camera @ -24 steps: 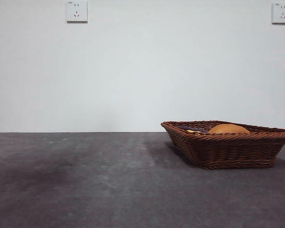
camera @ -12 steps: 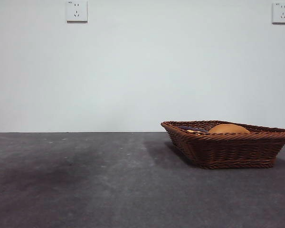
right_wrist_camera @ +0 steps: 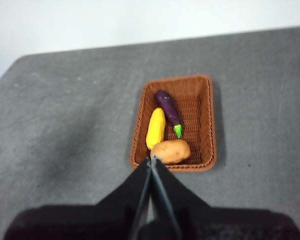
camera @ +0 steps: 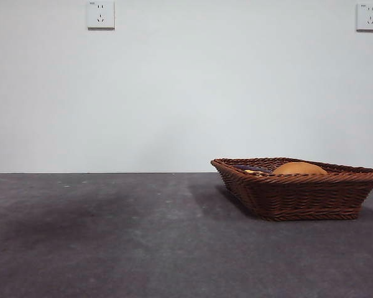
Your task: Help me put the vegetables on the table into the basket
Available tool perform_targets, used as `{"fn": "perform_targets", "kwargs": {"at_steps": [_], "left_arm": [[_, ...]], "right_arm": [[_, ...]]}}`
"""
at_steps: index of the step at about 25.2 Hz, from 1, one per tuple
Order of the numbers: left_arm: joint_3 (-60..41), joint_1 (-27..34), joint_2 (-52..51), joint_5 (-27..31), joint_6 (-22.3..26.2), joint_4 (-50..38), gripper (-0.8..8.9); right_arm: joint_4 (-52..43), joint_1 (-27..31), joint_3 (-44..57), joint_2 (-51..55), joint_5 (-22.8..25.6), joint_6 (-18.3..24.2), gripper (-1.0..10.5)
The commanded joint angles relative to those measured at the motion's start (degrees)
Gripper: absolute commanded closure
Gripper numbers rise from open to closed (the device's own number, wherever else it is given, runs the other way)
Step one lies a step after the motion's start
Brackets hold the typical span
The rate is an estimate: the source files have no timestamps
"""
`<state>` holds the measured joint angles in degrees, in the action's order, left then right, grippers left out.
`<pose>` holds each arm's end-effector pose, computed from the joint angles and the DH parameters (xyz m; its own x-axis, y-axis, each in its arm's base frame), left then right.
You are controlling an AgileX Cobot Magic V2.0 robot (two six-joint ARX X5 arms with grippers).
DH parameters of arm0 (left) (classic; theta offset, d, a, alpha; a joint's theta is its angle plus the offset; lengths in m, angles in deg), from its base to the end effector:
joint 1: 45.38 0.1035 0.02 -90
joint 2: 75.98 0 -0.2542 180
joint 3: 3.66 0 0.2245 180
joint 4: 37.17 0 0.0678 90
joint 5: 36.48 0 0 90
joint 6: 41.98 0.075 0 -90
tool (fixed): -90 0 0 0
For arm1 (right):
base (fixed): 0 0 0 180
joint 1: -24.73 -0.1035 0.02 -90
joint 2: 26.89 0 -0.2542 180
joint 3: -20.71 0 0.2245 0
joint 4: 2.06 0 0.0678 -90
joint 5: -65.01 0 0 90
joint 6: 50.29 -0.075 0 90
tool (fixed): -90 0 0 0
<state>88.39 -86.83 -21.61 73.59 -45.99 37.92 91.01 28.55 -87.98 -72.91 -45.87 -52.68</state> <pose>0.1365 -0.0862 0.3634 0.7864 -0.2367 -0.5706 0.3846 0.9104 0.1524 0.0671 0.0223 0.4161 0.8278 0.3019 -0.4728 -0.2232 0.9505 0.2162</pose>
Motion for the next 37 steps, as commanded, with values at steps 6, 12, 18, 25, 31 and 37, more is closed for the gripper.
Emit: {"fn": "perform_targets", "kwargs": {"at_steps": [6, 12, 18, 25, 31, 37], "left_arm": [[-18.2, 18.6, -12.7, -22.4, 15.9, -27.3, 8.17], [-46.4, 33.0, -30.8, -24.9, 16.4, -44.8, 8.16], [-65.6, 38.9, -43.3, -26.5, 11.6, -53.7, 8.16], [-75.1, 41.2, -53.6, -26.5, 6.4, -54.9, 8.16], [-76.1, 41.3, -54.2, -22.7, 5.1, -50.2, 8.16], [-76.1, 41.3, -54.2, -22.0, 4.9, -50.0, 8.16]], "right_arm": [[1.4, -0.1, 0.2, -8.1, 0.1, -0.5, 9.5], [1.4, 0.0, 0.2, -18.5, 0.3, -0.5, 9.5], [1.4, 0.0, 0.2, -31.1, 0.4, -0.5, 9.5], [1.3, 0.0, 0.2, -40.3, 3.6, -0.4, 9.5], [-5.9, 0.0, 0.2, -41.6, 10.0, -0.4, 9.5], [-24.7, 0.0, 0.2, -41.6, 11.5, -0.4, 9.5]]}}
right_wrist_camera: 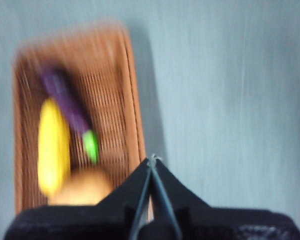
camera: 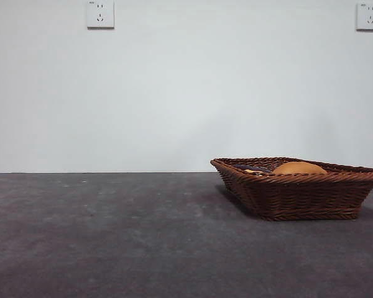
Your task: Help me put the vegetables on the table into the basket
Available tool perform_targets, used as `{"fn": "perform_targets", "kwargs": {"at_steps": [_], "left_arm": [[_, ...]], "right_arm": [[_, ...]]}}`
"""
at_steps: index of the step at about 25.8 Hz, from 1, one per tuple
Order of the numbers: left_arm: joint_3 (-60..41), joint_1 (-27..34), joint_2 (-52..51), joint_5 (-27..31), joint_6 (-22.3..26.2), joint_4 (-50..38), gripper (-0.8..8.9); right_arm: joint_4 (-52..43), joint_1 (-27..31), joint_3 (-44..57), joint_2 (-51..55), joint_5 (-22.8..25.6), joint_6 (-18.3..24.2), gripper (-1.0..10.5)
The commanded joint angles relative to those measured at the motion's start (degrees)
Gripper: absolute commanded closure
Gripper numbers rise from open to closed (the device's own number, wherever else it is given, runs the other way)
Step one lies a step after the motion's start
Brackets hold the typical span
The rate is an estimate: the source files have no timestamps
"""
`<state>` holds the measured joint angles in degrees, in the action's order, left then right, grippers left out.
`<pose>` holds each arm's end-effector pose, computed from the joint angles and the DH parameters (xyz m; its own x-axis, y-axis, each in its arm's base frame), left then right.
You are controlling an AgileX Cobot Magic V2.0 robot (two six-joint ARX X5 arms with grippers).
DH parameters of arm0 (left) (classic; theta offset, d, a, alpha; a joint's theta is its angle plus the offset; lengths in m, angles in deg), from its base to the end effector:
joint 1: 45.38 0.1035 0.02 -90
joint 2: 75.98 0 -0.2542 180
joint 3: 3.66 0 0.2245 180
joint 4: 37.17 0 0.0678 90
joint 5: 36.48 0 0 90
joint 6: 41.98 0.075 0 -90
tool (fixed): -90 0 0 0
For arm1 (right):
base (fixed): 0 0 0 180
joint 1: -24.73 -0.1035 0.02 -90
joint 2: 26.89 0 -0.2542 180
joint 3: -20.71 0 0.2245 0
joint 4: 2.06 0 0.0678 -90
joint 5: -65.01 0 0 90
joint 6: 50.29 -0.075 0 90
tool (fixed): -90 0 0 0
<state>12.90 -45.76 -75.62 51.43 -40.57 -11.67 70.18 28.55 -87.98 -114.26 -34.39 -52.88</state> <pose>0.1222 -0.0035 0.1447 0.9859 -0.0430 -0.1615 0.0466 0.9987 0.0184 0.3070 -0.0082 0.3290 0.6314 0.1215 -0.7658 -0.0020 0.9879 0.1551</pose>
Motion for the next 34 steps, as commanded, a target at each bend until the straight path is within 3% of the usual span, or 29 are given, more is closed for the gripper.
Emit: {"fn": "perform_targets", "kwargs": {"at_steps": [1, 6, 10, 13, 16, 23, 30, 32, 34], "left_arm": [[-0.6, 0.2, -0.1, 0.2, -0.5, -0.4, 8.16], [-0.6, 0.2, 0.0, 0.2, -0.5, -0.4, 8.16], [-0.6, 0.2, 0.3, 0.2, -0.5, -0.4, 8.16], [-0.6, 0.2, 0.5, 0.2, -0.5, -0.4, 8.16], [-0.6, 0.2, 0.6, 0.2, -0.5, -0.4, 8.16], [-0.6, 0.2, 1.4, 0.2, -0.5, -0.4, 8.16], [-0.6, 0.2, 1.6, 0.2, -0.5, -0.4, 8.16], [-0.6, 0.2, 1.6, 0.2, -0.5, -0.4, 8.16], [-0.6, 0.2, 1.5, 0.2, -0.5, -0.4, 8.16]], "right_arm": [[-7.5, 0.0, 0.2, -0.2, 0.1, -0.3, 9.5], [-18.9, 0.0, 0.2, -0.2, 0.0, -0.2, 9.5], [-20.4, 0.2, 0.2, -0.3, 0.1, -0.3, 9.5], [-19.0, 0.2, 0.8, 2.1, 9.0, -0.2, 9.5], [-20.0, -0.5, 3.9, 6.0, 11.3, -0.2, 9.5], [-27.9, -1.8, 22.5, 22.1, 12.5, -0.2, 9.5], [-28.1, -2.3, 44.1, 45.4, 12.5, 0.2, 9.5], [-30.8, -2.2, 51.0, 52.2, 14.8, 6.9, 9.5], [-32.0, -2.2, 58.3, 59.3, 17.5, 9.6, 9.5]]}}
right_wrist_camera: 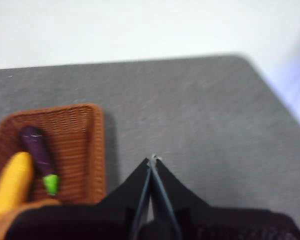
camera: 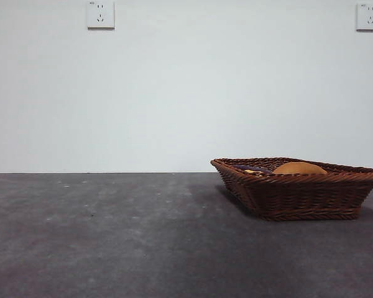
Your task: Help me put the vegetables on the table into the basket
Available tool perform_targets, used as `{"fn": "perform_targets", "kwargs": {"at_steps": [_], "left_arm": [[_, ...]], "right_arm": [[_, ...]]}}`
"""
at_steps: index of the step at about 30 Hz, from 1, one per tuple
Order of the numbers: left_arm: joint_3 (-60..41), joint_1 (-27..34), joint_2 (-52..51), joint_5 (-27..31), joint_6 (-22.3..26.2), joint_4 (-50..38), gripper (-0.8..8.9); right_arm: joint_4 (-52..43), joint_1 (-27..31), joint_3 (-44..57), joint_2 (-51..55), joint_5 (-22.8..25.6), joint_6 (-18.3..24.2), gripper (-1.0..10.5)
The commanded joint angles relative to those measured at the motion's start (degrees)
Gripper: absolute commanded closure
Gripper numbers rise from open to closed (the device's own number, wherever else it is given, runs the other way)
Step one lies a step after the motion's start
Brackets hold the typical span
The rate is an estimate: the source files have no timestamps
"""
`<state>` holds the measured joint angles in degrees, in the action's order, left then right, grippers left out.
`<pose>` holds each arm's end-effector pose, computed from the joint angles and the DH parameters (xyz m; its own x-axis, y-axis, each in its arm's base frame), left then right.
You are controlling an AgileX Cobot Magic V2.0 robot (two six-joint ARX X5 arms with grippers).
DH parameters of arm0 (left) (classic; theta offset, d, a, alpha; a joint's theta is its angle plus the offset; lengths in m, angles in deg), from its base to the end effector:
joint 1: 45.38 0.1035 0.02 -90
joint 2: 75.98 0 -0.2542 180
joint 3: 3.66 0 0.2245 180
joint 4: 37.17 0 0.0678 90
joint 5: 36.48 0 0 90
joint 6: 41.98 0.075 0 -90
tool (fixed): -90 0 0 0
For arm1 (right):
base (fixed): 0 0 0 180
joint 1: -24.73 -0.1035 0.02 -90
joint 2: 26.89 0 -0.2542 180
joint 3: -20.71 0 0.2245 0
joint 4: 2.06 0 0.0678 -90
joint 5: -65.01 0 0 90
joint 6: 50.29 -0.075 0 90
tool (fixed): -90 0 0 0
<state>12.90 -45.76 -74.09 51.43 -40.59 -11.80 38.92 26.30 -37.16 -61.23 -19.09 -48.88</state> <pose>0.1234 -0.0036 0.1422 0.9817 -0.0430 -0.1855 0.0470 0.9988 0.0171 0.1515 -0.0119 0.2938 0.9458 -0.1288 -0.2983 0.1179 0.9915 -0.0543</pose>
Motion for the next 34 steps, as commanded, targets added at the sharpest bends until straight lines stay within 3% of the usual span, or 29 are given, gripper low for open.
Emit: {"fn": "perform_targets", "kwargs": {"at_steps": [1, 8, 12, 18, 34], "left_arm": [[-0.6, 0.2, 0.0, 0.2, -0.5, -0.3, 8.16], [-0.6, 0.2, 0.0, 0.2, -0.5, -0.3, 8.16], [-0.6, 0.2, 0.0, 0.2, -0.5, -0.3, 8.16], [-0.6, 0.2, 0.0, 0.2, -0.5, -0.3, 8.16], [-0.6, 0.2, 0.4, 0.2, -0.5, -0.3, 8.16]], "right_arm": [[-0.4, 0.0, 10.4, 9.3, 3.2, 5.9, 9.5], [-4.2, 0.0, 29.2, 26.6, 5.0, 5.9, 9.5], [-8.9, 0.0, 34.9, 31.9, -2.0, 3.6, 9.5], [-12.6, 0.0, 39.3, 33.9, -6.4, 3.2, 9.5], [-15.1, -2.6, 41.6, 33.9, -5.7, 3.3, 9.5]]}}
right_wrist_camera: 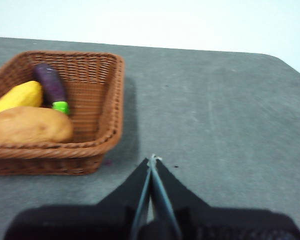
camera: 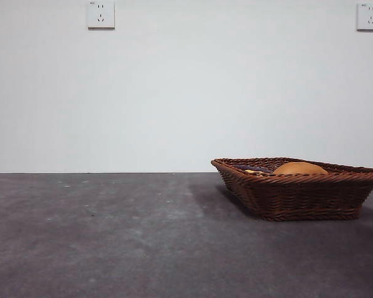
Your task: Help me put the vegetables on the table into the basket
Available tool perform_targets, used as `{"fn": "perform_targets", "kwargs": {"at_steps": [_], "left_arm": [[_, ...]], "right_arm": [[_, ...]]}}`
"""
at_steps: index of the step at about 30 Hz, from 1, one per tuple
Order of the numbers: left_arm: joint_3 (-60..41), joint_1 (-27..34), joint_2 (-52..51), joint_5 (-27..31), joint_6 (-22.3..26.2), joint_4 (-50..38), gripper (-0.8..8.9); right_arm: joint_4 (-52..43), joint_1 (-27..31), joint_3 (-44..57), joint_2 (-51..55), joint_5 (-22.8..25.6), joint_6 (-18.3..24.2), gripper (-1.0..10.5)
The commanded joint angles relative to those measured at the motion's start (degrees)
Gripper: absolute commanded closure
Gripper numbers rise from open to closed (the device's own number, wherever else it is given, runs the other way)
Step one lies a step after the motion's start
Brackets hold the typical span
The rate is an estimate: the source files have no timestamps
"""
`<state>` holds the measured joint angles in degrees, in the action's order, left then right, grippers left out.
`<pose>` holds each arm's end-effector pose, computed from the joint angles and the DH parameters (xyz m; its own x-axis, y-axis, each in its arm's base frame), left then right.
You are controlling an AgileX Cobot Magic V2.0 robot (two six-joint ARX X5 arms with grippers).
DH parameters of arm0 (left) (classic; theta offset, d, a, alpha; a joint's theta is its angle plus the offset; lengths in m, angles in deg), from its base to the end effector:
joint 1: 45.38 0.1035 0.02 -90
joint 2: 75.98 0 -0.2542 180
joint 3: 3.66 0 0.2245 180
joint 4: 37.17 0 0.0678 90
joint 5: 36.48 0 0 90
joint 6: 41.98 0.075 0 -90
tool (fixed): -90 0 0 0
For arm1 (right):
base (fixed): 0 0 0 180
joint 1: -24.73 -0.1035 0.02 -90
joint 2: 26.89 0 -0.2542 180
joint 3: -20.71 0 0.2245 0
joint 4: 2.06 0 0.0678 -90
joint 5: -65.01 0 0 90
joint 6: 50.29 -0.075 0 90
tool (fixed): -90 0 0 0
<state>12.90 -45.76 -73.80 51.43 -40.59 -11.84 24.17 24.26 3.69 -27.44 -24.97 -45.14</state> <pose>0.1236 -0.0036 0.1418 0.9809 -0.0430 -0.1898 0.0470 0.9988 0.0169 0.1218 0.0010 0.1454 0.9855 0.0077 -0.1695 -0.0230 0.9958 -0.0885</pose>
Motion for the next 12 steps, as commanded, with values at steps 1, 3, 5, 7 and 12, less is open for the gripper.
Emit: {"fn": "perform_targets", "kwargs": {"at_steps": [1, 3, 5, 7, 12], "left_arm": [[-0.6, 0.2, 0.1, 0.2, -0.5, -0.2, 8.16], [-0.5, 0.2, 0.2, 0.2, -0.5, -0.2, 8.16], [-0.6, 0.2, 0.3, 0.2, -0.5, -0.2, 8.16], [-0.5, 0.2, 0.4, 0.2, -0.5, -0.2, 8.16], [-0.5, 0.2, 0.4, 0.2, -0.5, -0.2, 8.16]], "right_arm": [[-0.4, -0.7, 0.7, 0.1, 0.2, -0.4, 9.5], [-0.4, -0.6, 0.7, 0.1, 0.2, -0.4, 9.5], [-0.3, -0.5, 0.7, 0.1, 0.4, -0.4, 9.5], [-0.4, -0.5, 0.7, 0.1, 0.4, -0.4, 9.5], [-0.4, -0.5, 0.7, 0.1, 0.4, -0.4, 9.5]]}}
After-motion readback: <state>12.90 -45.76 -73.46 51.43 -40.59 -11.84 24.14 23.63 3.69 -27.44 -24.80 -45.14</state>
